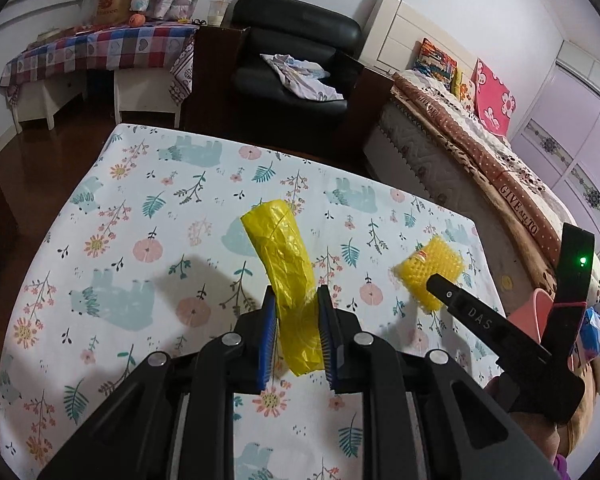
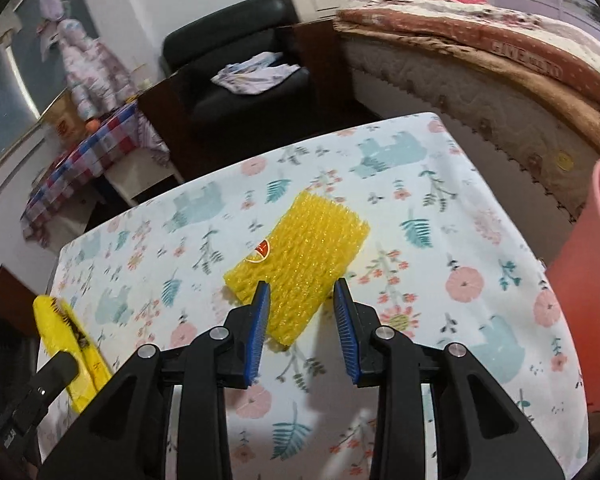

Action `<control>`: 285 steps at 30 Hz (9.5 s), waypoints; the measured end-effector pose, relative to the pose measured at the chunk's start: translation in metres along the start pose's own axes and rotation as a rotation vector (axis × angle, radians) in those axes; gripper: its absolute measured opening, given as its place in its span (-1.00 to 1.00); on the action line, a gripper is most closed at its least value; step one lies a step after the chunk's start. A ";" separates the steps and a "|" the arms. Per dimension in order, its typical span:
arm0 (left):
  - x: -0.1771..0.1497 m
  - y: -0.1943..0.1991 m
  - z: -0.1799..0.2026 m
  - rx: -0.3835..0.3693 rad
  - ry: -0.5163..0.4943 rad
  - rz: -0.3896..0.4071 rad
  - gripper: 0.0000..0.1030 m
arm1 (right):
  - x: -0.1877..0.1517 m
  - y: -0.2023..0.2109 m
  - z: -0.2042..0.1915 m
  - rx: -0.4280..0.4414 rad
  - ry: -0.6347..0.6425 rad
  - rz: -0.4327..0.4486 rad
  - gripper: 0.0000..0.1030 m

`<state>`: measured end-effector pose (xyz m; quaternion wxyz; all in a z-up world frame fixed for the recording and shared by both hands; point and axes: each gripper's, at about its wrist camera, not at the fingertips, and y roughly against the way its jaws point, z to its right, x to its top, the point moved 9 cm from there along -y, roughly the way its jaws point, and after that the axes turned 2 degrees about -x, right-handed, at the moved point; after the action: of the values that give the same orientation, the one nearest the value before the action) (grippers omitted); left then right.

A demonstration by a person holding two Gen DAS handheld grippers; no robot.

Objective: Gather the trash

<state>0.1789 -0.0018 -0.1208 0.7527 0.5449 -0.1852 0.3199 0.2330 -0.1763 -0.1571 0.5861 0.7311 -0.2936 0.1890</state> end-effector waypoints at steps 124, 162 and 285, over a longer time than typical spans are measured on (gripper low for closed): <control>-0.075 0.062 0.216 -0.071 -0.435 0.102 -0.63 | -0.029 0.228 0.208 -0.145 -0.130 0.332 -0.85; -0.103 0.017 0.378 -0.313 -0.624 0.101 -0.61 | -0.035 0.214 0.278 -0.257 -0.179 0.302 -0.85; -0.076 0.092 0.253 -0.265 -0.447 0.145 -0.06 | -0.048 0.278 0.159 -0.218 -0.048 0.424 -0.08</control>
<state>0.0779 -0.2424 -0.0183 0.7330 0.4841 -0.4253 0.2179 0.0048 -0.3588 -0.0179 0.6015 0.5900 -0.4731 0.2575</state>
